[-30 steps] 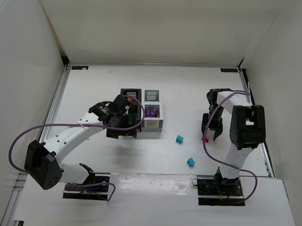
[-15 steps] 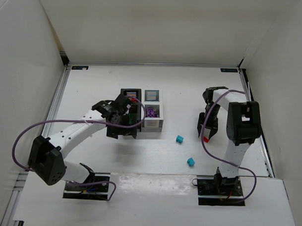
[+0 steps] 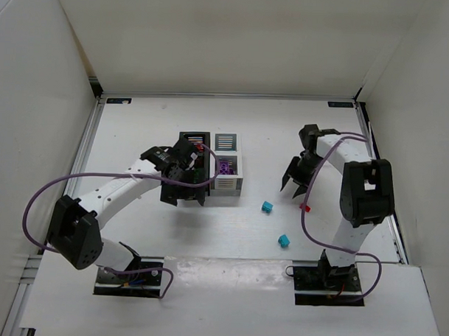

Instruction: Sort the legos into containers by color

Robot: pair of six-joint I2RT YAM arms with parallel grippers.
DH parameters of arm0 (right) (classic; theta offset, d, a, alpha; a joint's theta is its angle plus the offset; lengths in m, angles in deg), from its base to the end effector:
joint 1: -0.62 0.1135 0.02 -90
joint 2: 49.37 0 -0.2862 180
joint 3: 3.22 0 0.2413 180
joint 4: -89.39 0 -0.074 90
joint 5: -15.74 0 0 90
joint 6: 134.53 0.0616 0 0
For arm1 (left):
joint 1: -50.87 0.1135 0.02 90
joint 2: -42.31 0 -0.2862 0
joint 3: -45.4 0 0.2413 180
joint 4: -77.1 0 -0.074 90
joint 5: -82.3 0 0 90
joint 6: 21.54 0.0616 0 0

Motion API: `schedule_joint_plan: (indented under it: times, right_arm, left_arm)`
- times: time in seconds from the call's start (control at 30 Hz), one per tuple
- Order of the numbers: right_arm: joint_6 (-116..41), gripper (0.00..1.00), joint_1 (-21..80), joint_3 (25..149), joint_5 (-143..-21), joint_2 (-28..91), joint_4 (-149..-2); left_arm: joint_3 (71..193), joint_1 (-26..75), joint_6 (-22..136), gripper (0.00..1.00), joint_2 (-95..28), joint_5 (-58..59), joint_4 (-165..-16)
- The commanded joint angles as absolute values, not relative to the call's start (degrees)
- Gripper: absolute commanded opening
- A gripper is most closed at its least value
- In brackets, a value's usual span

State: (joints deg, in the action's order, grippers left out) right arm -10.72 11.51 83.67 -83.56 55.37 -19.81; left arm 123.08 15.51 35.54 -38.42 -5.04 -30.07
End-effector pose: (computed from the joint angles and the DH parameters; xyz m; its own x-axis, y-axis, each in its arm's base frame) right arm 0.3179 0.0713 0.1816 -0.9215 0.3819 0.0703 0.3883 0.9097 0.1473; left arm 0.2005 -0.1458 0.2517 -0.9831 0.0319 -0.1803 0.0632 0.9834 -0.1704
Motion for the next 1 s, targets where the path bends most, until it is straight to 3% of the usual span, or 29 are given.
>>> schedule_joint_plan:
  times: [0.0,0.23,0.43,0.7,0.97]
  right_arm:
    - [-4.72,0.53,11.79,84.3,-85.36,53.45,-23.4]
    - [-1.99,0.53,9.41,79.47,-80.96,48.27,-25.16]
    - [-18.9,0.53,8.87,81.67,-63.85,45.37,-23.47]
    - [-28.96,0.57,7.65,76.58,-71.71,44.4,-29.01]
    - [-34.68,0.59,10.81,76.48,-71.36,47.21,-26.99]
  left_arm:
    - [125.18,15.8,36.38,1.0,-38.1,-3.74,-30.06]
    - [125.27,16.24,36.47,1.0,-37.67,-3.92,-29.97]
    - [124.4,16.24,37.09,1.0,-36.97,-3.83,-31.72]
    - [124.13,16.24,39.98,1.0,-35.91,-0.4,-37.26]
    - [133.68,16.24,44.81,1.0,-39.42,-1.28,-34.63]
